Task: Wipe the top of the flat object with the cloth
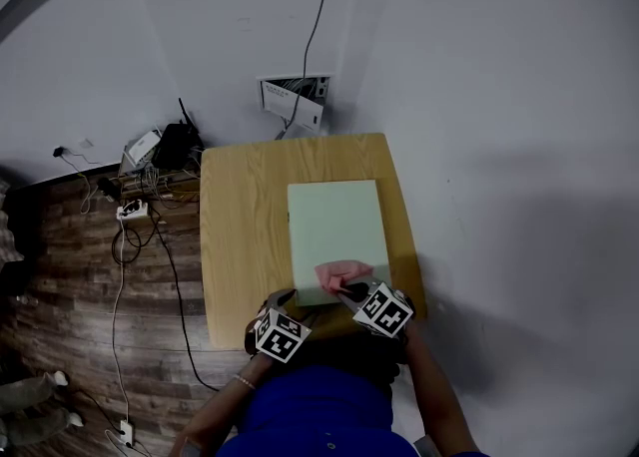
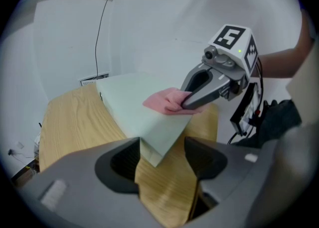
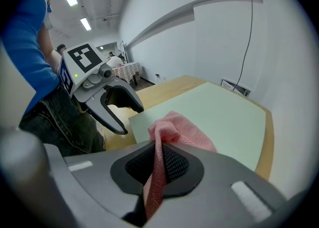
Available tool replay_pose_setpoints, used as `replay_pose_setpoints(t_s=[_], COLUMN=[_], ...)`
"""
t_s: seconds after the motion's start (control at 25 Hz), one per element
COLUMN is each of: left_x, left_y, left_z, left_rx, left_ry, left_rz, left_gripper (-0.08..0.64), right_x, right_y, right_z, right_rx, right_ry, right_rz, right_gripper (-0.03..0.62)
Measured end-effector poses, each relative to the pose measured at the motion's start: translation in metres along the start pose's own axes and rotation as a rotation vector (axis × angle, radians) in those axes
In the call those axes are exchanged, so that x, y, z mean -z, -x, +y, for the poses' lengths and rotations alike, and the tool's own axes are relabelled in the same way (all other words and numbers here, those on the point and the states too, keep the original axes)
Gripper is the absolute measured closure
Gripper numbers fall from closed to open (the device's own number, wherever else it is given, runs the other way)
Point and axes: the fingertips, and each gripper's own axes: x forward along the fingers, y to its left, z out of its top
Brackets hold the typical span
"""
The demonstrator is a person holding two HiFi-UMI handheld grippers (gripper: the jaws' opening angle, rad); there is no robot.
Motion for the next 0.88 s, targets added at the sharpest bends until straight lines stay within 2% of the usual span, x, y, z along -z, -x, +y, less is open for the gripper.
replay_pose_setpoints(t_s=[0.44, 0.88], left_x=[0.000, 0.001], left_y=[0.001, 0.006], left_z=[0.000, 0.001], left_rx=[-0.004, -0.018], left_ry=[-0.004, 0.003], left_rz=[0.000, -0.016], left_gripper=[0.282, 0.282], right_x=[0.031, 0.061], right_y=[0.021, 0.047], right_z=[-0.025, -0.042], right_rx=[0.090, 0.185], right_ry=[-0.073, -0.198], right_rz=[0.019, 0.013], right_gripper=[0.577, 0.577])
